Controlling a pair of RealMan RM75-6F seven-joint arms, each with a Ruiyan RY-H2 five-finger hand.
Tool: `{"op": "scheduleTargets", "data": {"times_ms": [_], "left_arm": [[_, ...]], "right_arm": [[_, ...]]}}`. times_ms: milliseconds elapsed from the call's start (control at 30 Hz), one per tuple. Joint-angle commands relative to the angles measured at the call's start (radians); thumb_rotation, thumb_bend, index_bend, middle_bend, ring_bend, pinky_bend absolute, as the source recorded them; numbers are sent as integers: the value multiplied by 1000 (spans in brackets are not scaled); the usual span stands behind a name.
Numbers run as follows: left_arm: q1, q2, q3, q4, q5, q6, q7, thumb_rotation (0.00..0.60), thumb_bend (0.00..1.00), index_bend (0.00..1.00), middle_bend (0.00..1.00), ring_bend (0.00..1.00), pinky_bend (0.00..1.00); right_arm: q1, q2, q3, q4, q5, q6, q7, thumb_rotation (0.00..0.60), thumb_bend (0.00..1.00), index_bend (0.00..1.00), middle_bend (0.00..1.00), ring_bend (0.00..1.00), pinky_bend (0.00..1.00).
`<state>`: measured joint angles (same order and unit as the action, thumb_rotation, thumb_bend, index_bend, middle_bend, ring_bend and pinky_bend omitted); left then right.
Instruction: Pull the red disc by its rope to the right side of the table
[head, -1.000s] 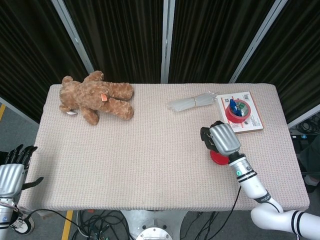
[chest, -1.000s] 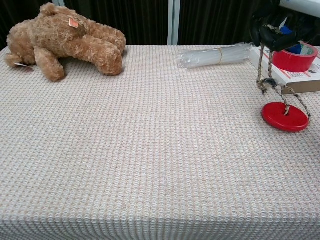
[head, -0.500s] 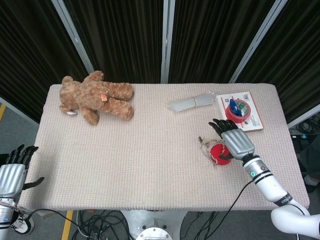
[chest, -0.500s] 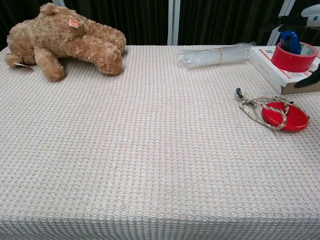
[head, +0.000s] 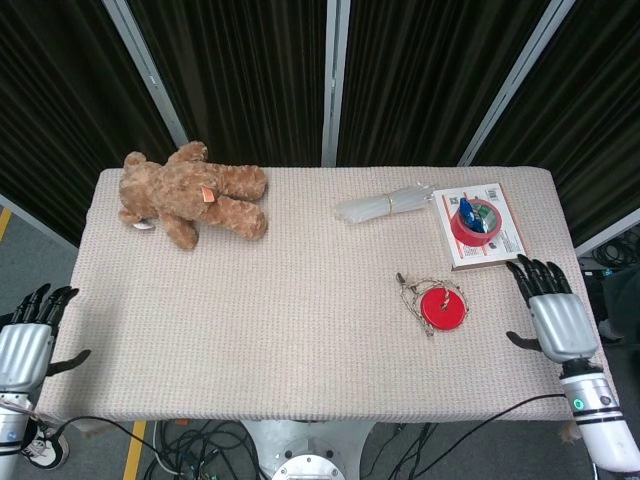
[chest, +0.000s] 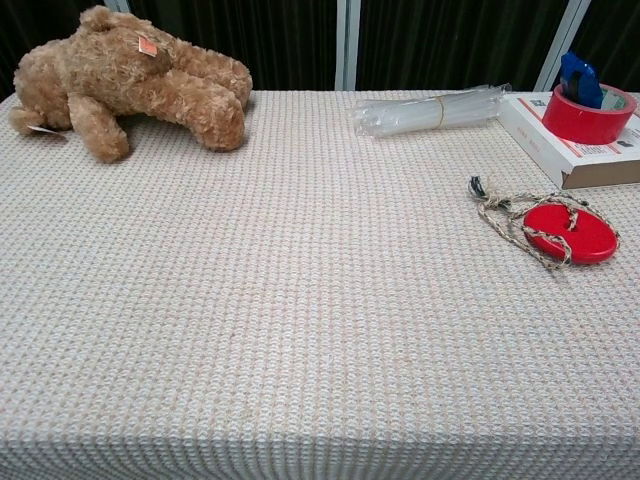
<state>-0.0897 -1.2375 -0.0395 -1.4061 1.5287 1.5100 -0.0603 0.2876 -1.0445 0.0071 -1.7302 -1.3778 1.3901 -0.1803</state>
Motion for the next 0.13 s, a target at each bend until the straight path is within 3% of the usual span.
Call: {"op": "scheduleTargets", "data": {"times_ms": [33,133], "left_arm": [[-3,3,-1,-12,3,1,7,600,14,133,123,24,117],[-4,5,-2,-21,2,1,14,600,13,133,123,24,117]], "right_arm": [[-184,-178,-74,300,-128,203,140,600,0,0,0,0,0],[-209,-232,-77,400,-141,219,183,600,0,0,0,0,0]]}}
